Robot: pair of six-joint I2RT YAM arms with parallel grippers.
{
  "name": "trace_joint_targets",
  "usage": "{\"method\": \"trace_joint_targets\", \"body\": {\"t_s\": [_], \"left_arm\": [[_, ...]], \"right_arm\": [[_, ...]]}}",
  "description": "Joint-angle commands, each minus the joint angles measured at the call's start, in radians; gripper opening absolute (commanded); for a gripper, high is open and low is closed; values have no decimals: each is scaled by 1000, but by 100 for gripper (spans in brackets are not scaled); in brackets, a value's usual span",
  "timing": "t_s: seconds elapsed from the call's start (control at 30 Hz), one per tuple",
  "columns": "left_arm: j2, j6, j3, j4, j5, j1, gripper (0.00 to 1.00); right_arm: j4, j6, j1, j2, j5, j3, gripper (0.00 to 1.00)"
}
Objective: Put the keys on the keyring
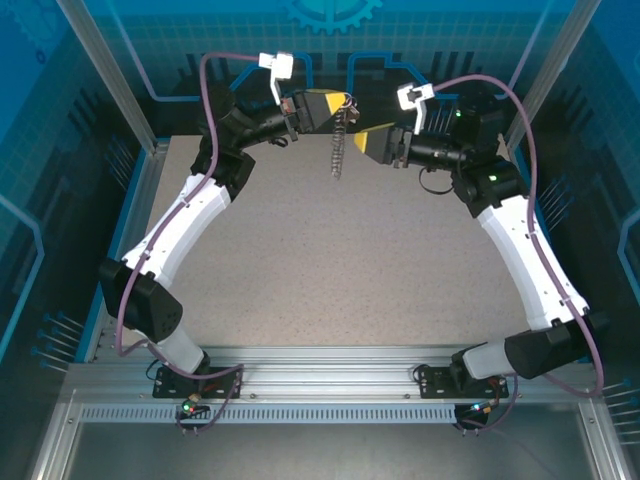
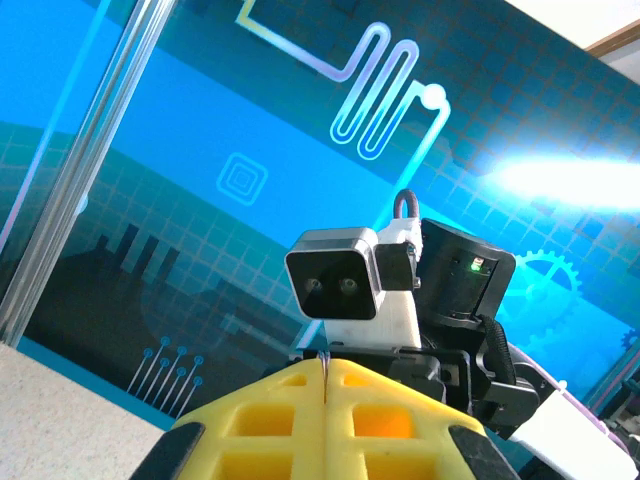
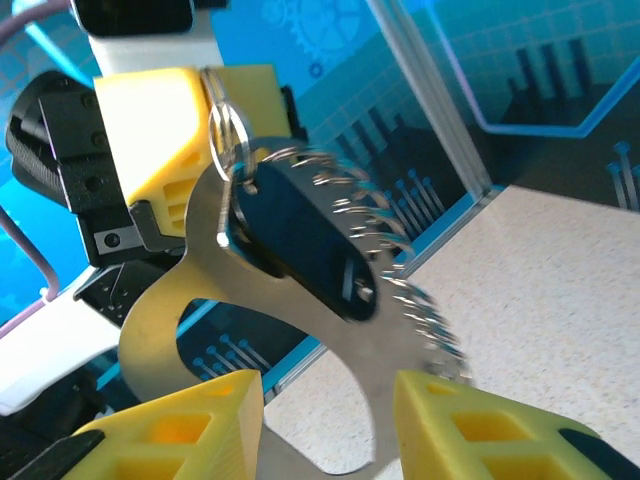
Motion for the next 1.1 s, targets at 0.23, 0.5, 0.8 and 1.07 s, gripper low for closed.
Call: {"method": "trace_joint_targets", "body": {"t_s": [0.23,0.5,0.8,1.07], "left_arm": [[0,-90,35,113,25,-1,0],[0,-103,38,119,32,-1,0],[-9,-109,30,122,41,-1,0],[-15,-123,20,140,42,-1,0]], "right_arm": [[-29,-64,-1,-23,52,69,51],[-83,-125,69,34,104,156,52],[-76,-131,108,93,125,229,51],[-107,-156,120,120,137,263,24]]}}
